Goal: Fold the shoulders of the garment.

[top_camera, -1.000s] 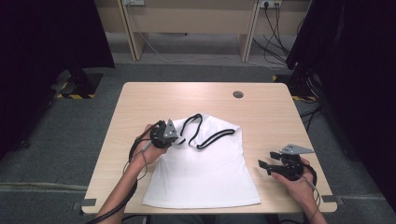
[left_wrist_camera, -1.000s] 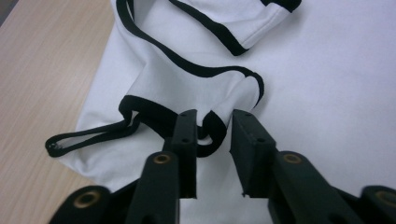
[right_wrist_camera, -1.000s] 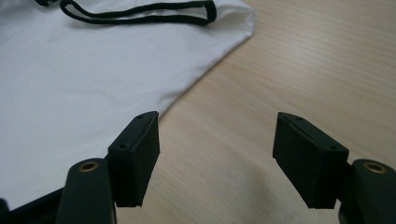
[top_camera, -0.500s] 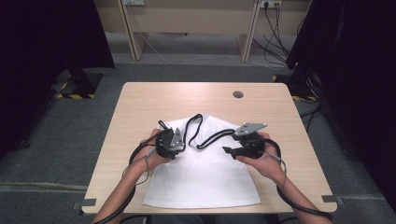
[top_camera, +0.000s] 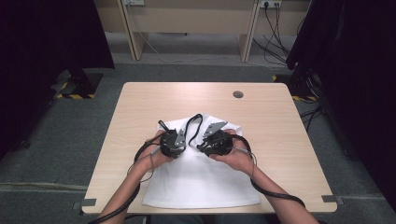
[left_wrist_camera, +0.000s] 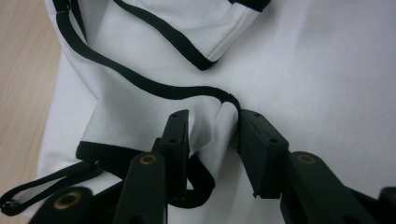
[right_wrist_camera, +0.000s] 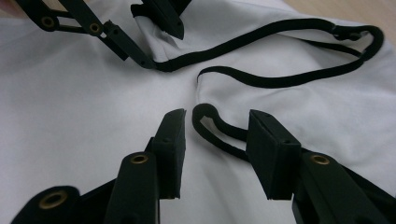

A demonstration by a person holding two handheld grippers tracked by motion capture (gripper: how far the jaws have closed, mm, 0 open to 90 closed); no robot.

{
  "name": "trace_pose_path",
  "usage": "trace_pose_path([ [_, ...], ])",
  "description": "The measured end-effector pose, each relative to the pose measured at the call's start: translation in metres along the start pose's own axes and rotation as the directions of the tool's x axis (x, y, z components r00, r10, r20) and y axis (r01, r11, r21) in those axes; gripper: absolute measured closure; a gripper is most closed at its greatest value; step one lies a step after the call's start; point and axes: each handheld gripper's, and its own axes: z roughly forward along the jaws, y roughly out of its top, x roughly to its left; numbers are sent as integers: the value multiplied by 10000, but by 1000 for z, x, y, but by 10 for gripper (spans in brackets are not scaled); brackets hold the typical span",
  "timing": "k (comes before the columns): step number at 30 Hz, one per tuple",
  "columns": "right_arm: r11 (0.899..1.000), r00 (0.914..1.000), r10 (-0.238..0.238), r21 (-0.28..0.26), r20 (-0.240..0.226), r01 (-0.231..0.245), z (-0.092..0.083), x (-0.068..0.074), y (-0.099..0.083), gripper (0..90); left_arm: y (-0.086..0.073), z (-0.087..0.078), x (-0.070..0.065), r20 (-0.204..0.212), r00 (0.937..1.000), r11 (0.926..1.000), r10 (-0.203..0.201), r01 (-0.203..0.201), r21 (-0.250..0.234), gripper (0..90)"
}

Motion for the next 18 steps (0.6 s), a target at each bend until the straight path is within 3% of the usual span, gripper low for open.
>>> trace_pose_path([
  [5,9996,9999,-162,245,35,161,14,4,3,620,-1,0,2,22,9997,9996,-246,247,-139,704],
  [10,9994,9998,-180,313,91,177,21,5,1,751,0,1,1,13,9993,9989,-362,362,-286,756],
  [14,9998,10000,-17,195,10,17,18,3,-1,826,1,0,2,-111,9986,9973,-522,516,-514,799],
  [18,9999,9999,-28,113,-99,29,9,-2,-4,837,5,-3,2,-194,9978,9946,-631,613,-842,813],
])
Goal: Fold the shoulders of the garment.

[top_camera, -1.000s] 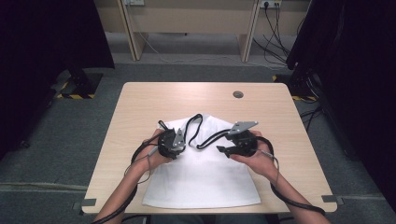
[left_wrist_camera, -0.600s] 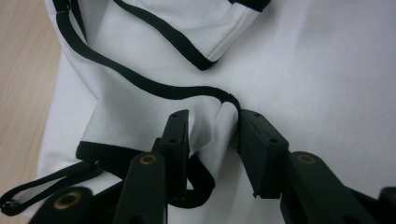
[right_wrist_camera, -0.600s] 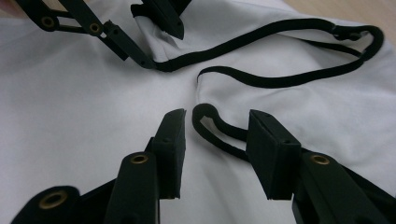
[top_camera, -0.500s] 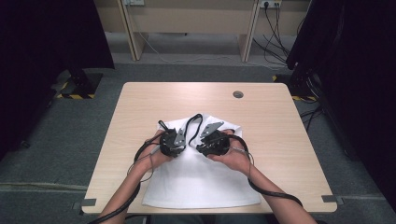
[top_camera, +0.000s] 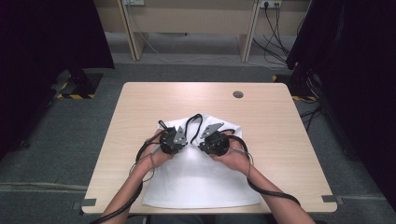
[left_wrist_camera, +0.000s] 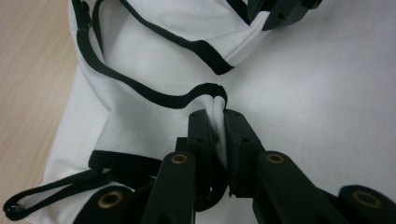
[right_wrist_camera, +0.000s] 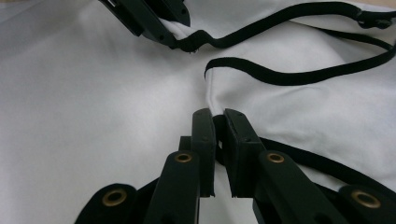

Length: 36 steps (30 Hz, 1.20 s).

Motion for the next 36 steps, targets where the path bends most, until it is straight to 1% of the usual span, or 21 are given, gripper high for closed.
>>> trace_pose_path([
  [3,10000,10000,-47,-81,-21,47,-10,-4,-2,836,5,-3,-1,-57,10000,9998,51,-52,-189,815],
  [5,9999,9999,-111,-107,-1,111,-17,-7,-4,836,8,-5,-3,55,9998,9996,201,-200,-214,812],
  [7,9997,9998,-209,-102,6,209,-25,-10,-7,837,12,-6,-5,172,9995,9991,265,-260,-329,807],
  [9,9997,9997,-250,-68,-30,250,-32,-12,-11,836,15,-7,-6,181,9991,9987,378,-372,-359,800],
  [14,9987,9987,-499,46,-49,499,-46,-15,-19,837,19,-5,-8,134,9992,9979,371,-363,-529,799],
  [16,9983,9983,-571,62,-105,572,-50,-16,-21,837,21,-2,-10,367,9982,9978,484,-467,-469,793],
  [19,9974,9973,-701,172,-213,705,-52,-15,-25,837,20,3,-14,544,9972,9977,521,-496,-461,783],
  [24,9953,9949,-883,354,-488,900,-45,-10,-31,838,18,4,-16,745,9961,9975,474,-432,-565,781],
  [28,9950,9937,-921,339,-638,944,-43,-7,-34,835,15,1,-14,667,9972,9976,343,-301,-627,754],
  [30,9951,9936,-888,366,-699,915,-43,-7,-35,801,14,-1,-13,624,9976,9977,311,-272,-627,718],
  [32,9961,9940,-826,250,-713,845,-44,-9,-35,777,14,-1,-13,640,9974,9977,319,-280,-617,685],
  [35,9985,9954,-519,-205,-808,504,-48,-11,-33,742,14,1,-14,693,9972,9977,296,-253,-623,651],
  [36,9985,9953,-499,-284,-834,477,-49,-11,-32,727,13,3,-14,748,9968,9982,295,-254,-542,648],
])
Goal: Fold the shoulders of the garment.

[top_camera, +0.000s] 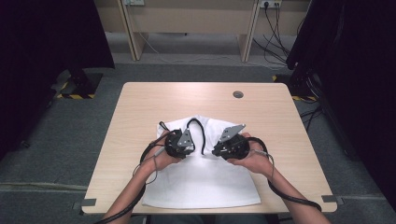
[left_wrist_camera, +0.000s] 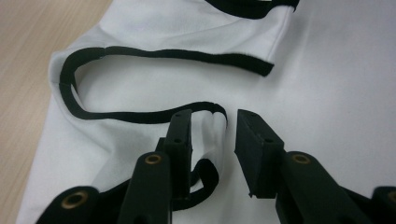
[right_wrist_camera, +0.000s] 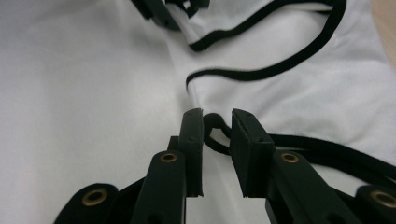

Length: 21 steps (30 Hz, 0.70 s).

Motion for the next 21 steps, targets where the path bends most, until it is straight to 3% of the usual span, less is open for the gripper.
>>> trace_pose_path([
  [4,9998,9999,-120,179,108,118,7,3,2,694,-2,9,1,120,9999,9989,22,-27,458,674],
  [10,9977,9995,-242,644,202,228,23,6,-1,730,-4,14,1,230,9997,9992,-103,94,392,820],
  [17,9984,9998,120,549,149,-128,26,3,-2,741,-2,-5,0,125,9999,9999,99,-100,129,848],
  [21,9984,9997,186,522,136,-193,25,2,-3,741,-2,-10,-2,304,9994,9998,167,-170,93,839],
])
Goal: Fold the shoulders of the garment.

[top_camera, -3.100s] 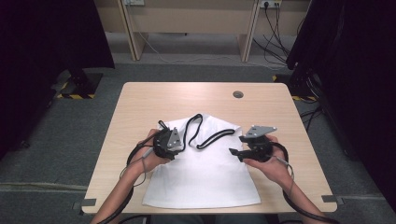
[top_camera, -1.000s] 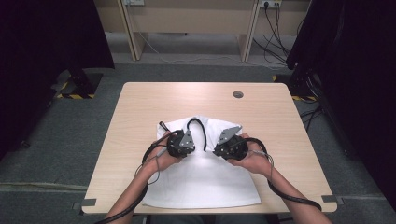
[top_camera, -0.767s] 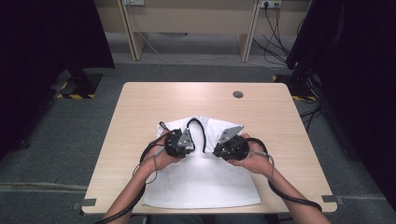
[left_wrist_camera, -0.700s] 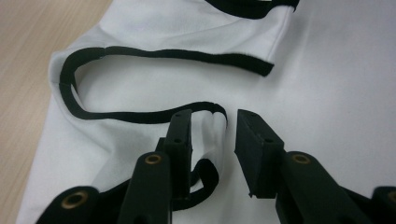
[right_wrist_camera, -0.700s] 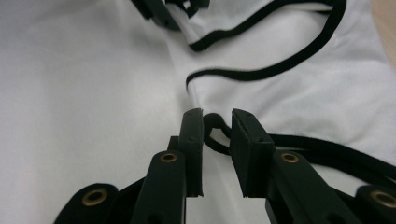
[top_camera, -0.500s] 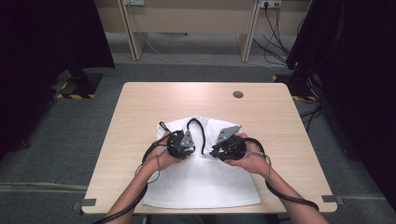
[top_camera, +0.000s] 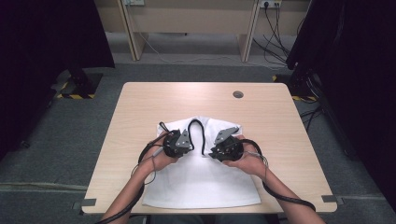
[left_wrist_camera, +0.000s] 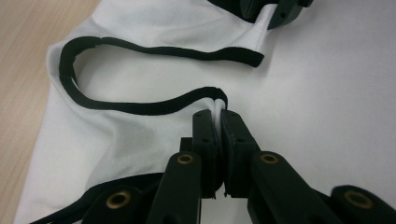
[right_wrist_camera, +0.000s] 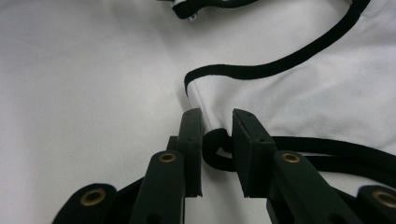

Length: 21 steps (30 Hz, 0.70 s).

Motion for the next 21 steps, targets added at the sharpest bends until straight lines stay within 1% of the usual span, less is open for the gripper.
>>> trace_pose_path([
  [1,10000,10000,25,-38,-8,-25,0,0,0,741,0,1,-1,90,9999,10000,55,-55,66,834],
  [5,9999,9999,92,-61,-96,-92,-1,0,1,747,1,7,-4,424,9990,9999,102,-105,77,808],
  [9,10000,9999,35,-15,-150,-36,0,2,1,775,0,13,-5,563,9984,10000,-21,22,-14,795],
  [11,10000,9998,54,-35,-195,-54,0,2,2,775,0,12,-5,631,9980,10000,-15,15,0,781],
  [13,9999,9996,77,-66,-264,-79,-1,2,2,775,1,8,-6,713,9975,10000,-8,14,-87,745],
  [15,9996,9993,150,-222,-341,-157,-4,2,2,778,2,1,-5,685,9976,9995,-88,108,-295,715],
  [17,9988,9989,256,-406,-404,-273,-7,0,3,783,2,-5,-3,531,9985,9990,-150,173,-422,698],
  [19,9986,9989,281,-442,-367,-297,-9,0,4,774,2,-5,-1,320,9994,9997,-150,157,-213,685],
  [21,9992,9994,135,-382,-315,-147,-6,0,4,745,0,-1,-1,336,9993,9999,-146,147,-40,672],
])
